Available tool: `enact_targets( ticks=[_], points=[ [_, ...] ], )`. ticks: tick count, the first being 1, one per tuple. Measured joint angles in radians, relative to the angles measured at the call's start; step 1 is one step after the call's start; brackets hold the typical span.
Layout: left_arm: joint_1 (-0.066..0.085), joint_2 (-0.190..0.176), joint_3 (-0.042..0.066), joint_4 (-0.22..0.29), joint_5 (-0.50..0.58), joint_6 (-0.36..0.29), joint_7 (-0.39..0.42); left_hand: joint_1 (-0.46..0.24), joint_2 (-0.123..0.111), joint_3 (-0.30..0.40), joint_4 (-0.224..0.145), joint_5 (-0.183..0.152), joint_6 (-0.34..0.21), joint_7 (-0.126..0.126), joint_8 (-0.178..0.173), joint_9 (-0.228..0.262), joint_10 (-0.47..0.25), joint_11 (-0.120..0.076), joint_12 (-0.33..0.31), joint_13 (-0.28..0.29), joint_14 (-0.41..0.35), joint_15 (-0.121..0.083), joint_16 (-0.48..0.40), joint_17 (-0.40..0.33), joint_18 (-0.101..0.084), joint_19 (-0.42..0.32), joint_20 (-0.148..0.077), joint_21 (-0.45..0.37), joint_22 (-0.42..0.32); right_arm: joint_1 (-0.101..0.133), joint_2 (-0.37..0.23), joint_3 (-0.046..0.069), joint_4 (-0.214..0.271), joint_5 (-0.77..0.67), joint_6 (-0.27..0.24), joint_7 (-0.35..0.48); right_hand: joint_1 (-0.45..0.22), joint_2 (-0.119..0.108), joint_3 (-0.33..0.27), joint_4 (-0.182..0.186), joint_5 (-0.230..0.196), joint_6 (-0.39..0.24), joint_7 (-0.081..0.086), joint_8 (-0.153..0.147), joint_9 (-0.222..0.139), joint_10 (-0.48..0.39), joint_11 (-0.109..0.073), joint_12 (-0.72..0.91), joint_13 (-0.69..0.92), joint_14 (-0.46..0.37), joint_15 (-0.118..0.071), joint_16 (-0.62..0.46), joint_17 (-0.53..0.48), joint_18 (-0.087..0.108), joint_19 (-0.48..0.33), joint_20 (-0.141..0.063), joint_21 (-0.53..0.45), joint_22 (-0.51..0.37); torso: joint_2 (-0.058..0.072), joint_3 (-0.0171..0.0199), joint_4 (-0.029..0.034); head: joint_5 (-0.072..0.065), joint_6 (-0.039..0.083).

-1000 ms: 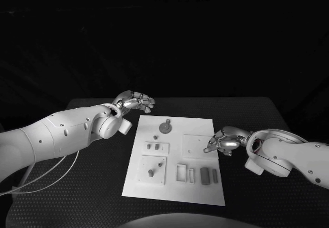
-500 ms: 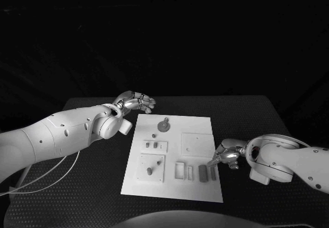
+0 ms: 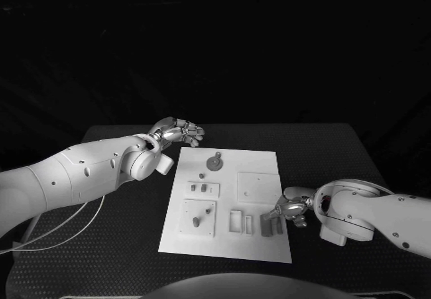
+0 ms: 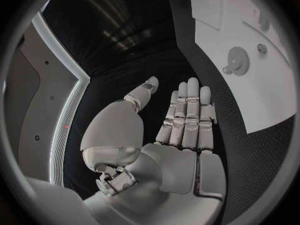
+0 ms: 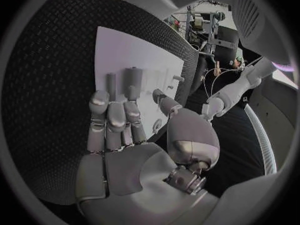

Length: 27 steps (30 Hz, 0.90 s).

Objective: Assemble the parts on the task board

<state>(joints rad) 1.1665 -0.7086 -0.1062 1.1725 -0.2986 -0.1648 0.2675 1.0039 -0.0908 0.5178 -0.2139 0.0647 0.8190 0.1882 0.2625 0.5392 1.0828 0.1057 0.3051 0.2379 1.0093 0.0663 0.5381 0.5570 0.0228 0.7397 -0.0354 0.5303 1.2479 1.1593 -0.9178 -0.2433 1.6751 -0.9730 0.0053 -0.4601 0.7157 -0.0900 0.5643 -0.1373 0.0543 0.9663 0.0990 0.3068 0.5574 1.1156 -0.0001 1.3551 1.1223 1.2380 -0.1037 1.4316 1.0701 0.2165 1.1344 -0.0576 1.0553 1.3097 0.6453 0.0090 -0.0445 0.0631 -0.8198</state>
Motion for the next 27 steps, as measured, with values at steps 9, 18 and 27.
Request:
enact_targets(
  ticks=[9, 18, 27],
  points=[
    [0.000, 0.000, 0.000, 0.006, 0.001, 0.000, -0.002, 0.000, 0.000, 0.000, 0.000, 0.000, 0.000, 0.000, 0.000, 0.000, 0.000, 0.000, 0.000, 0.001, 0.000, 0.000, 0.000, 0.001, 0.000, 0.000, 0.000, -0.004, 0.001, -0.009, 0.020, -0.004, -0.021, 0.015, 0.018, -0.018, -0.025, -0.009, 0.018, -0.013, 0.000, 0.000, 0.000, -0.005, -0.005, 0.000, 0.000, -0.009, 0.004, 0.005, 0.002, -0.007, 0.009, 0.000, 0.000, 0.000, 0.002, 0.000, 0.000, 0.0000, -0.0016, 0.002, -0.001],
    [0.000, -0.001, 0.000, 0.008, 0.001, 0.001, -0.002, -0.004, 0.004, 0.002, 0.002, 0.000, 0.000, 0.000, 0.000, 0.000, 0.000, 0.000, 0.000, 0.001, 0.000, 0.000, 0.000, 0.002, 0.000, 0.000, 0.000, -0.004, 0.002, -0.043, 0.054, -0.005, -0.036, 0.017, 0.027, -0.035, -0.038, -0.006, 0.025, -0.023, 0.000, 0.000, 0.000, -0.005, -0.005, 0.000, 0.000, -0.012, 0.009, 0.006, 0.002, -0.012, 0.015, 0.000, 0.000, 0.000, 0.002, 0.000, 0.001, 0.0025, -0.0015, 0.005, -0.005],
    [0.000, 0.000, 0.000, 0.011, 0.001, 0.001, -0.003, -0.004, 0.004, 0.002, 0.002, 0.000, 0.000, 0.000, 0.000, 0.000, 0.000, 0.000, 0.000, 0.002, 0.000, 0.000, -0.004, 0.003, 0.000, 0.000, 0.000, -0.004, 0.002, -0.055, 0.088, -0.004, -0.051, -0.014, 0.003, -0.057, -0.046, -0.006, 0.026, -0.032, 0.000, 0.001, 0.001, -0.005, -0.005, -0.001, 0.000, -0.012, 0.012, 0.006, 0.002, -0.016, 0.018, 0.000, 0.002, 0.002, 0.005, 0.000, 0.002, 0.0001, -0.0007, 0.006, -0.009]
  ],
)
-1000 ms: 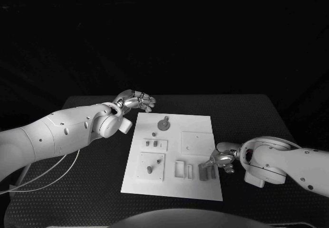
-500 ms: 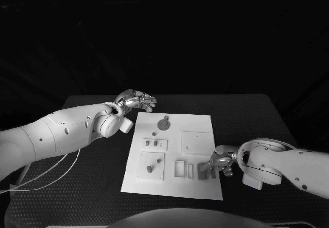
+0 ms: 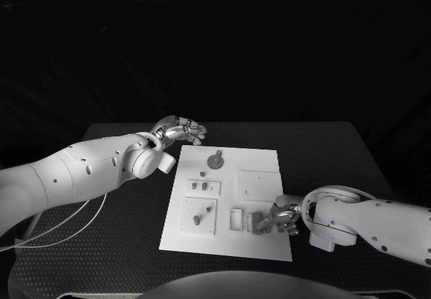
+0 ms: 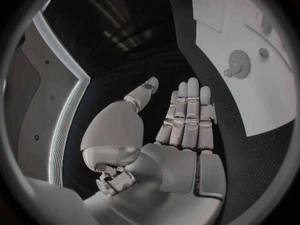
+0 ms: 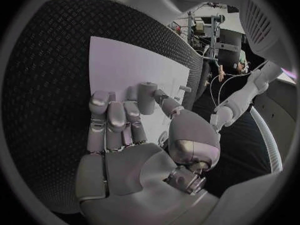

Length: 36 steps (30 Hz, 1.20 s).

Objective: Assemble the parts on the task board

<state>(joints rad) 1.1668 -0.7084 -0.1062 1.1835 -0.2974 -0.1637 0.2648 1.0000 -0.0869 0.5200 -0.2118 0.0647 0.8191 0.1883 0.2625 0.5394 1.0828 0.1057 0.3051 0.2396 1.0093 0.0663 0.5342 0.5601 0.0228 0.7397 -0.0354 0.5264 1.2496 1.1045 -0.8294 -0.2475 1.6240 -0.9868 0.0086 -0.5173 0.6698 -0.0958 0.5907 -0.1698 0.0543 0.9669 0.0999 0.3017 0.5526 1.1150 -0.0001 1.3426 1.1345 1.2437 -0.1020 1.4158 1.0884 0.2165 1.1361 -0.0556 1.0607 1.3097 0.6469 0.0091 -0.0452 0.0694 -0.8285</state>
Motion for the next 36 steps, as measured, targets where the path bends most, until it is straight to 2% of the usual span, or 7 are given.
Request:
enact_targets(
  ticks=[8, 15, 33, 36],
  points=[
    [0.000, -0.001, 0.000, 0.000, 0.000, 0.001, -0.001, 0.000, 0.000, 0.000, 0.000, 0.000, 0.000, 0.000, 0.000, -0.001, 0.000, 0.000, 0.000, 0.000, 0.000, 0.000, 0.000, 0.001, 0.000, 0.000, 0.000, 0.000, 0.001, -0.001, 0.011, 0.000, 0.000, -0.022, -0.050, -0.004, -0.012, -0.012, -0.001, -0.007, 0.000, 0.002, 0.002, 0.000, -0.002, 0.000, 0.000, -0.008, 0.000, 0.000, 0.000, -0.007, -0.001, 0.000, -0.001, 0.001, 0.000, 0.000, -0.001, -0.0012, 0.0001, 0.003, -0.005],
    [0.000, -0.002, 0.000, 0.000, 0.000, 0.002, -0.001, 0.000, 0.000, 0.000, 0.000, 0.000, 0.000, 0.000, 0.000, -0.001, 0.000, 0.000, 0.000, 0.000, 0.000, 0.000, 0.000, 0.002, 0.000, 0.000, 0.000, 0.000, 0.001, -0.001, 0.020, 0.000, -0.006, -0.028, -0.072, -0.004, -0.033, -0.033, -0.001, -0.007, 0.000, 0.002, 0.002, -0.006, -0.005, -0.011, 0.004, -0.019, -0.007, 0.000, 0.000, -0.015, -0.004, 0.000, -0.004, 0.004, 0.000, 0.000, -0.001, -0.0017, -0.0002, 0.005, -0.005],
    [0.000, -0.004, 0.000, 0.001, 0.001, 0.004, -0.003, -0.004, 0.004, -0.004, 0.004, 0.000, 0.000, 0.000, 0.000, -0.001, 0.000, 0.000, 0.000, 0.002, 0.000, 0.000, -0.004, 0.005, 0.000, 0.000, 0.000, 0.000, 0.003, -0.001, 0.067, 0.003, -0.040, -0.026, -0.060, -0.009, -0.033, -0.033, 0.018, -0.026, 0.000, 0.001, 0.002, -0.007, -0.003, -0.018, 0.004, -0.026, -0.008, -0.006, 0.001, -0.024, -0.004, 0.000, -0.002, 0.006, 0.000, 0.000, 0.000, -0.0002, -0.0015, 0.007, -0.007],
    [0.000, -0.004, 0.000, 0.001, 0.001, 0.004, -0.003, -0.004, 0.004, -0.004, 0.004, 0.000, 0.000, 0.000, 0.000, -0.001, 0.000, 0.000, 0.000, 0.002, 0.000, 0.000, -0.004, 0.006, 0.000, 0.000, 0.000, 0.000, 0.003, -0.002, 0.070, 0.004, -0.044, -0.025, -0.059, -0.009, -0.017, -0.018, 0.031, -0.039, 0.000, 0.001, 0.002, -0.007, -0.003, -0.018, 0.004, -0.029, -0.005, -0.006, 0.002, -0.024, 0.000, 0.000, -0.002, 0.006, 0.000, 0.000, 0.000, -0.0003, -0.0012, 0.007, -0.008]
  ],
)
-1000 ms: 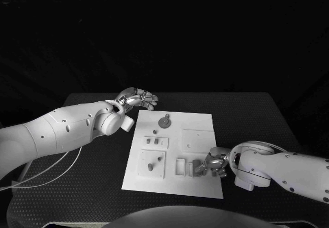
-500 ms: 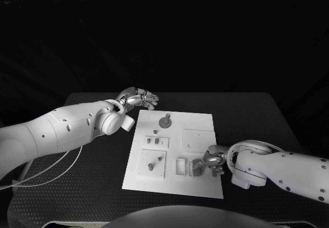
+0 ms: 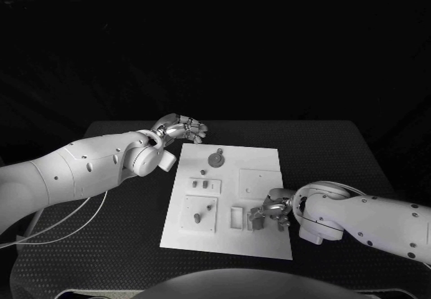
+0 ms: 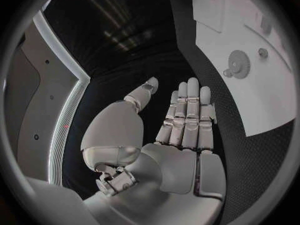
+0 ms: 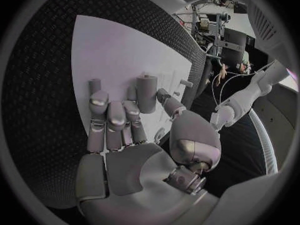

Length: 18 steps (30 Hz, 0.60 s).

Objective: Assemble the parts on the task board

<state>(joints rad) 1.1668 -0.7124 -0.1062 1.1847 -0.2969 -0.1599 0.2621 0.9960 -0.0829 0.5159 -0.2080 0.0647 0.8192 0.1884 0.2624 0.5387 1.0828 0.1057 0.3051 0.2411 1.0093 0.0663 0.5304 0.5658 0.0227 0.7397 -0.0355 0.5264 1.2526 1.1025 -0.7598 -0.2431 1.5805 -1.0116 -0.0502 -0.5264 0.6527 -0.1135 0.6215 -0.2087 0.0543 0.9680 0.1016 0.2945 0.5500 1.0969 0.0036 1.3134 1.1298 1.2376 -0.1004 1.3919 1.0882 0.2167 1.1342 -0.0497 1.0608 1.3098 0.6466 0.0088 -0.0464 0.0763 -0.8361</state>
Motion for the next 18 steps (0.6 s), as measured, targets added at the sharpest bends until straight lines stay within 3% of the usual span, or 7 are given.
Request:
enact_targets(
  ticks=[6, 18],
  points=[
    [0.000, -0.001, 0.000, 0.000, 0.000, 0.000, 0.000, 0.000, 0.000, 0.000, 0.000, 0.000, 0.000, 0.000, 0.000, 0.000, 0.000, 0.000, 0.000, 0.000, 0.000, 0.000, 0.000, 0.000, 0.000, 0.000, 0.000, -0.004, 0.000, -0.001, -0.001, 0.001, -0.001, 0.006, -0.002, 0.003, 0.041, 0.028, 0.047, -0.024, -0.001, 0.005, 0.005, 0.000, 0.000, 0.000, 0.000, -0.002, 0.006, 0.000, 0.000, -0.004, 0.008, 0.000, 0.001, 0.001, 0.000, 0.000, 0.000, -0.0005, 0.0000, 0.002, -0.003],
    [0.000, -0.004, 0.000, 0.001, 0.000, 0.001, -0.001, 0.000, 0.000, 0.000, 0.000, 0.000, 0.000, 0.000, 0.000, -0.001, 0.000, 0.000, 0.000, 0.001, 0.000, 0.000, 0.000, 0.001, 0.000, 0.000, 0.000, -0.004, 0.001, -0.001, -0.033, -0.004, 0.022, 0.055, -0.029, 0.015, 0.064, 0.032, 0.095, -0.026, -0.005, 0.046, -0.003, 0.016, -0.001, -0.005, -0.013, -0.024, 0.000, -0.001, -0.005, -0.023, 0.010, 0.000, -0.005, 0.009, 0.000, 0.000, 0.000, -0.0010, -0.0007, 0.002, -0.003]
  ],
)
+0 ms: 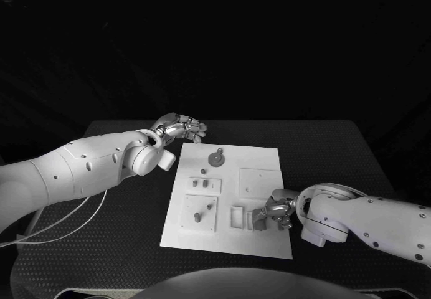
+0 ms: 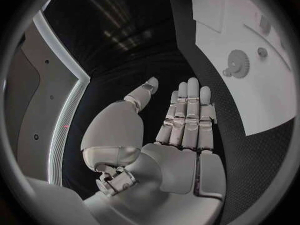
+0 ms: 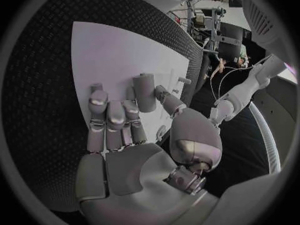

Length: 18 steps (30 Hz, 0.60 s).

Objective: Assemble the parts on the task board

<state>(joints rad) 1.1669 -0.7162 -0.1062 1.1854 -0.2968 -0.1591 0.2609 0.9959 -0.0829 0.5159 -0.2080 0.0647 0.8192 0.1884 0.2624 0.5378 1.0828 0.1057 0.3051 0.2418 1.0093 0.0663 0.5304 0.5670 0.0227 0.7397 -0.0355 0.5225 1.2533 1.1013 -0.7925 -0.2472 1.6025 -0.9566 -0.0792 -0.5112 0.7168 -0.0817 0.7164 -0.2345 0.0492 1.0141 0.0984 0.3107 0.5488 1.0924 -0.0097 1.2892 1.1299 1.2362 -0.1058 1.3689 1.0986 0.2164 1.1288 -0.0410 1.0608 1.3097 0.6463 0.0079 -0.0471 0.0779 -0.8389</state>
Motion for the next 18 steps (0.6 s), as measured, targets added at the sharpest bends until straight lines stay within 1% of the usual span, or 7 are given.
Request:
enact_targets(
  ticks=[2, 6, 9, 10, 13, 18],
  points=[
    [0.000, -0.001, 0.000, 0.000, 0.000, 0.000, 0.000, 0.000, 0.000, 0.000, 0.000, 0.000, 0.000, 0.000, 0.000, 0.000, 0.000, 0.000, 0.000, 0.000, 0.000, 0.000, 0.000, 0.001, 0.000, 0.000, 0.000, 0.000, 0.000, 0.010, -0.008, -0.002, 0.008, 0.010, -0.005, -0.001, 0.000, 0.000, 0.001, 0.001, -0.003, 0.005, -0.002, 0.004, 0.001, 0.003, -0.003, 0.000, 0.004, 0.003, -0.003, 0.000, 0.003, 0.000, 0.001, 0.001, 0.000, 0.000, 0.000, 0.0000, -0.0005, 0.000, 0.000],
    [0.000, -0.001, 0.000, 0.001, 0.000, 0.000, 0.000, 0.000, 0.000, 0.000, 0.000, 0.000, 0.000, 0.000, 0.000, 0.000, 0.000, 0.000, 0.000, 0.000, 0.000, 0.000, 0.000, 0.001, 0.000, 0.000, 0.000, 0.000, 0.000, 0.037, -0.015, 0.000, 0.027, 0.034, -0.010, -0.003, -0.002, -0.002, 0.004, 0.004, -0.004, 0.008, -0.005, 0.005, 0.003, 0.005, -0.005, -0.003, 0.006, 0.006, -0.005, -0.004, 0.008, 0.000, 0.004, 0.004, 0.000, 0.000, 0.000, -0.0001, -0.0007, -0.002, 0.000],
    [0.000, 0.000, 0.000, 0.001, 0.000, 0.000, -0.001, 0.000, 0.000, 0.000, 0.000, 0.000, 0.000, 0.000, 0.000, 0.000, 0.000, 0.000, 0.000, 0.000, 0.000, 0.000, 0.000, 0.001, 0.000, 0.000, 0.000, 0.000, 0.001, 0.054, -0.009, 0.001, 0.037, 0.052, -0.012, -0.003, -0.018, -0.018, 0.002, 0.011, -0.004, 0.009, -0.005, 0.011, 0.009, 0.007, -0.007, -0.005, 0.008, 0.008, -0.007, -0.008, 0.010, 0.000, 0.002, 0.009, 0.000, 0.000, 0.000, -0.0005, -0.0009, -0.004, 0.002],
    [0.000, 0.000, 0.000, 0.001, 0.000, 0.000, -0.001, 0.000, 0.000, 0.000, 0.000, 0.000, 0.000, 0.000, 0.000, 0.000, 0.000, 0.000, 0.000, 0.000, 0.000, 0.000, 0.000, 0.001, 0.000, 0.000, 0.000, 0.000, 0.001, 0.057, -0.007, 0.002, 0.040, 0.057, -0.013, -0.003, -0.022, -0.021, 0.003, 0.011, -0.004, 0.012, -0.007, 0.012, 0.009, 0.007, -0.007, -0.005, 0.010, 0.008, -0.007, -0.008, 0.012, 0.000, 0.002, 0.009, 0.000, 0.000, -0.001, -0.0006, -0.0008, -0.004, 0.003],
    [0.000, 0.001, 0.000, 0.002, 0.000, 0.000, -0.001, 0.000, 0.000, 0.000, 0.000, 0.000, 0.000, 0.000, 0.000, 0.000, 0.000, 0.000, 0.000, 0.000, 0.000, 0.000, 0.000, 0.002, 0.000, 0.000, 0.000, 0.000, 0.001, 0.060, 0.002, 0.001, 0.042, 0.072, -0.014, -0.004, -0.030, -0.029, 0.004, 0.013, -0.004, 0.012, -0.007, 0.013, 0.006, 0.011, -0.003, -0.005, 0.012, 0.009, -0.008, -0.009, 0.012, 0.000, 0.002, 0.009, 0.001, 0.000, -0.001, -0.0004, -0.0004, -0.004, 0.004],
    [0.000, -0.001, 0.000, 0.002, 0.000, 0.000, -0.001, 0.000, 0.000, 0.000, 0.000, 0.000, 0.000, 0.000, 0.000, 0.000, 0.000, 0.000, -0.003, 0.001, 0.000, 0.000, 0.000, 0.002, 0.000, 0.000, 0.000, 0.000, 0.001, 0.060, 0.022, 0.000, 0.035, 0.095, -0.014, -0.012, -0.044, -0.044, 0.000, 0.020, -0.003, 0.012, -0.007, 0.009, 0.001, 0.014, -0.006, -0.009, 0.015, 0.010, -0.008, -0.014, 0.016, 0.000, 0.002, 0.009, 0.004, 0.000, 0.000, -0.0005, 0.0009, -0.003, 0.004]
  ],
)
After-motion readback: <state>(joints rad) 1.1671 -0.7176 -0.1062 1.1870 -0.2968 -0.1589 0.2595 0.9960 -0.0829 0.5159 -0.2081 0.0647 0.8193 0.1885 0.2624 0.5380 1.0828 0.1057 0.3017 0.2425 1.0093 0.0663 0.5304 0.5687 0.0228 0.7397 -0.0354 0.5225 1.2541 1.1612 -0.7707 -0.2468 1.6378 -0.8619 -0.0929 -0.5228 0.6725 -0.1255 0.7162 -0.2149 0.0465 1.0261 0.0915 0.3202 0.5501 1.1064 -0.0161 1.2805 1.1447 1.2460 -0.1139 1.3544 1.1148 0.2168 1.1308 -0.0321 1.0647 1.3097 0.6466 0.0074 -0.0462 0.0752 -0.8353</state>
